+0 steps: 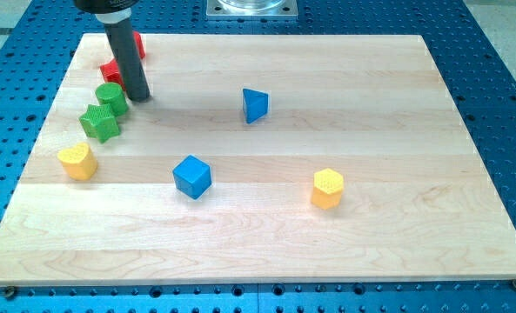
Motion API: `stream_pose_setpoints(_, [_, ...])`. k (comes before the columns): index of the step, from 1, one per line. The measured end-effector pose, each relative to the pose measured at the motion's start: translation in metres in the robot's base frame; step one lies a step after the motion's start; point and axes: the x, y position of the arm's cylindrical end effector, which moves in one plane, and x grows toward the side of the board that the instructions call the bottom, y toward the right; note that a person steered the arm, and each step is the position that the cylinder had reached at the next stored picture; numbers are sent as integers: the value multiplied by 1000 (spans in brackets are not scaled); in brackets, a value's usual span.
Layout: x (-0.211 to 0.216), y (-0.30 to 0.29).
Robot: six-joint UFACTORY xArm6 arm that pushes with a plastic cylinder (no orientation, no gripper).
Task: Place the blue blocks and yellow hexagon in the vertical line
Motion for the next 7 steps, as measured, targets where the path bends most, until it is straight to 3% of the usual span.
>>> stream_pose_setpoints(3, [-29, 38])
stream_pose_setpoints(4, [-30, 125])
stream_pose_setpoints(6, [-5, 205])
stream_pose_setpoints(7, [33, 143])
